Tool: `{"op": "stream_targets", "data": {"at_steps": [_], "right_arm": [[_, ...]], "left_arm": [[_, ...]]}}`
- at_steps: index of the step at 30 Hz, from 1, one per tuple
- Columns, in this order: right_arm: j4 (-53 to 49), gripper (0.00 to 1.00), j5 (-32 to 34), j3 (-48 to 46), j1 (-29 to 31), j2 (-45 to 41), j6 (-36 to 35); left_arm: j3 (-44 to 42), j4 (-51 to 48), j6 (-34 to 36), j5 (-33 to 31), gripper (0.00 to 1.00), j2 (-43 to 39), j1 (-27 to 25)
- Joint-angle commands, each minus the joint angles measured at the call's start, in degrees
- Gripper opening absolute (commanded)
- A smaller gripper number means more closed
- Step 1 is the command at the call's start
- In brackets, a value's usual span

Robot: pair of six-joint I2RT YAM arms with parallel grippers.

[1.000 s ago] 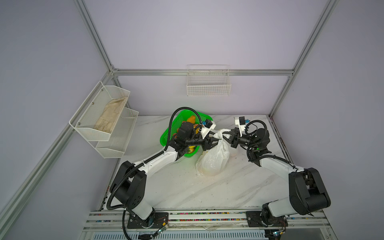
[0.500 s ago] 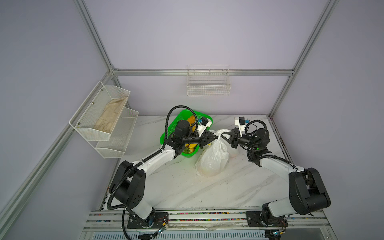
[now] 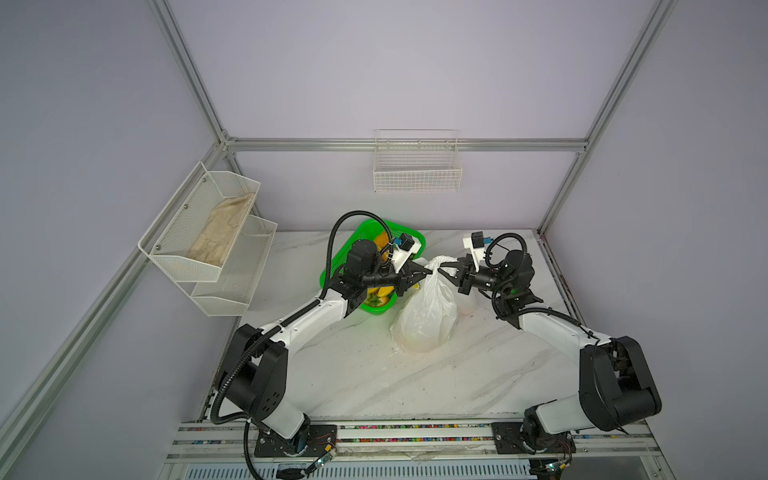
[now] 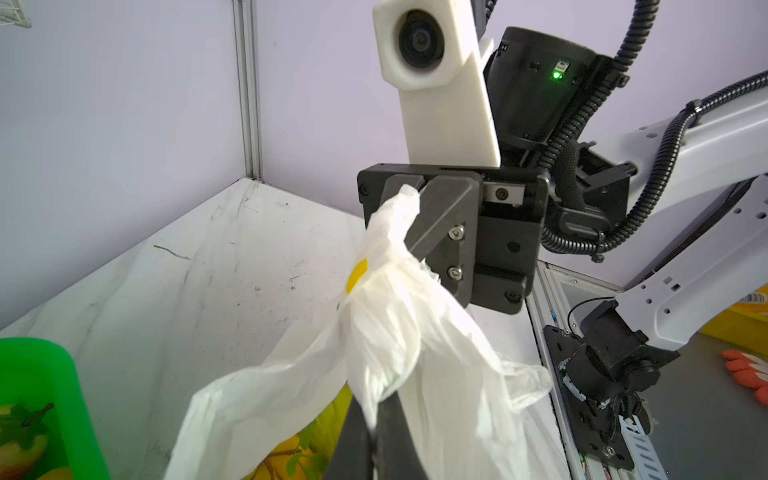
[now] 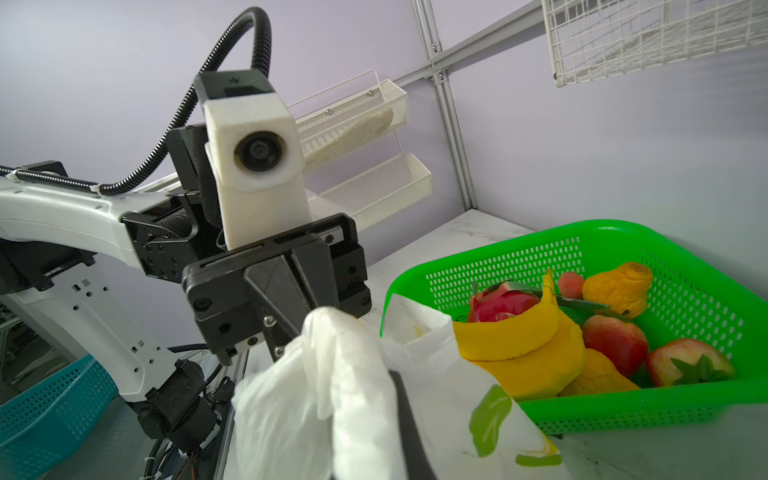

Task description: Place the fake fruits into the plastic bag and tie a complex knot

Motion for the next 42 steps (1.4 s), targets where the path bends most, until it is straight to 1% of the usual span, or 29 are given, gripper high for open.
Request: {"op": "stream_targets", "data": {"at_steps": [1, 8, 12, 17, 22, 25, 27, 28, 33, 34, 36, 38, 40, 42], "right_arm": [[-3.9, 0.0, 3.0, 1.1, -0.6, -1.2, -3.0], [-4.1, 0.0, 2.8, 1.3, -0.6, -1.3, -3.0], [-4.7, 0.0, 3.2, 1.5, -0.6, -1.6, -3.3], [-6.2, 0.16, 4.6, 1.6, -0.6, -2.0, -4.0], [-9.2, 0.29, 8.0, 0.1, -0.7, -4.2, -4.4], [-12.2, 0.34, 10.5, -1.1, -1.0, -7.4, -5.1], [-13.8, 0.42, 11.8, -1.9, -1.5, -9.4, -5.4], [-14.7, 0.44, 12.3, -2.3, -1.7, -10.6, -5.6], [-16.9, 0.45, 13.6, -3.3, -3.0, -13.9, -6.6], [-18.7, 0.45, 13.6, -2.5, -3.0, -13.9, -8.4], [-21.5, 0.42, 13.2, -1.0, -3.0, -13.5, -10.5], [-22.0, 0.4, 12.8, -0.7, -3.0, -13.5, -10.6], [-22.5, 0.4, 15.0, -1.3, -3.0, -15.0, -10.4], [-24.0, 0.42, 19.5, -2.2, -3.0, -17.4, -9.1]], "left_arm": [[-1.3, -0.5, 4.5, -0.8, 0.0, -4.6, 0.7], [0.1, -6.2, 9.1, -1.7, 0.0, -5.8, 1.4], [0.5, -8.0, 10.2, -3.1, 0.0, -6.9, 2.2], [0.3, -7.6, 9.8, -2.7, 0.0, -6.6, 2.3], [0.3, -7.0, 9.2, -2.4, 0.0, -5.9, 2.3], [0.4, -6.8, 9.2, -2.2, 0.0, -5.6, 2.3], [0.4, -6.6, 9.1, -1.9, 0.0, -5.4, 2.3], [0.4, -6.5, 9.0, -1.8, 0.0, -5.3, 2.3], [0.5, -6.3, 8.8, -1.4, 0.0, -5.0, 2.2], [0.5, -6.2, 8.7, -1.3, 0.0, -4.9, 2.3], [0.7, -6.1, 8.5, -1.1, 0.0, -4.7, 2.3], [0.8, -6.0, 8.3, -0.9, 0.0, -4.6, 2.3], [0.9, -5.9, 8.1, -0.9, 0.0, -4.4, 2.2], [0.9, -6.0, 8.1, -0.8, 0.0, -4.4, 2.3]]}}
